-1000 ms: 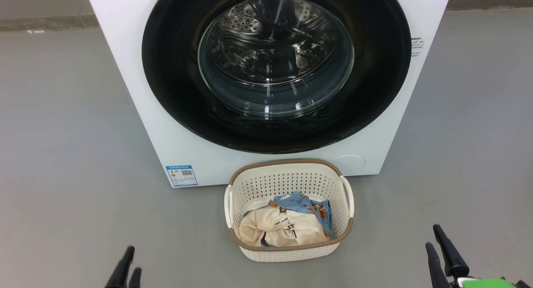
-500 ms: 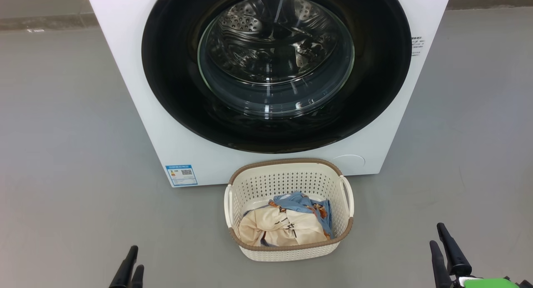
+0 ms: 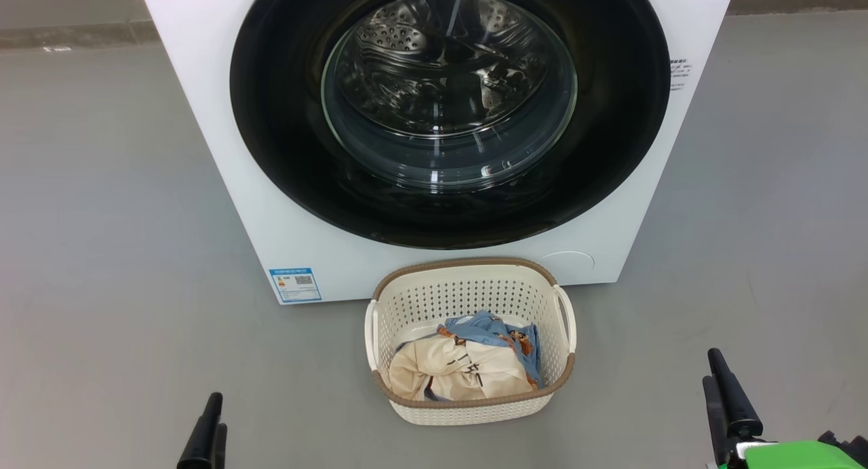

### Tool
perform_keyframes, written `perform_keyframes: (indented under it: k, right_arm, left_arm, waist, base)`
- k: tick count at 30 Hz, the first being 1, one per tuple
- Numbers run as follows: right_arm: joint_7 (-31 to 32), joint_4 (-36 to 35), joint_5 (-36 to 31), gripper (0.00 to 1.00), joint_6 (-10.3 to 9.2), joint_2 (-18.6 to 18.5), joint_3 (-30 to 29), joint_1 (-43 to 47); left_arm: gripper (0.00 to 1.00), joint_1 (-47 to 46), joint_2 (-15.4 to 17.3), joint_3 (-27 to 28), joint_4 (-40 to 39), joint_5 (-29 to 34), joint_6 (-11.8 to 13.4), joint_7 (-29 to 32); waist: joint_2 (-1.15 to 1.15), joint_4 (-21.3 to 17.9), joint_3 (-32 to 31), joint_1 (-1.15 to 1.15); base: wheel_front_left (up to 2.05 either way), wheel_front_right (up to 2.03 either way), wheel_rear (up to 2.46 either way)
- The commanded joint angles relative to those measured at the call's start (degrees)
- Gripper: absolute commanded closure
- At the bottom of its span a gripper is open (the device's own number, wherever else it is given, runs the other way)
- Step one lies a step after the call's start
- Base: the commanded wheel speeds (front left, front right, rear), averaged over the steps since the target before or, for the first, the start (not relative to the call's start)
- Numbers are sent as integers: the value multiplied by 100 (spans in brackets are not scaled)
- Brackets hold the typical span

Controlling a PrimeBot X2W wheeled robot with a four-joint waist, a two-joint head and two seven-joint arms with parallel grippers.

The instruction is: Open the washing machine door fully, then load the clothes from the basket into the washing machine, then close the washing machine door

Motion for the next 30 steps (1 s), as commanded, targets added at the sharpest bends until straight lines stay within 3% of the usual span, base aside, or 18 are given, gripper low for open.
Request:
perform_keyframes:
  k: [1,16,30]
  right_arm:
    - [-71,-233,-259,0,2,-39,45,-131]
    - [-305,-557,-1559,0,3,-155,270,-173]
    - [-542,-719,-3016,0,4,-349,537,-193]
  left_arm:
    - [0,-109,88,36,-196,206,-4,-76]
    - [0,-104,111,28,-343,1367,-6,-312]
    - [0,-85,214,-87,-523,2965,-8,-550]
  waist:
    - [0,1,0,-1]
    - [0,18,-15,-1]
    - [0,27,-1,-1]
  base:
    - [0,0,0]
    - [0,0,0]
    - [0,0,0]
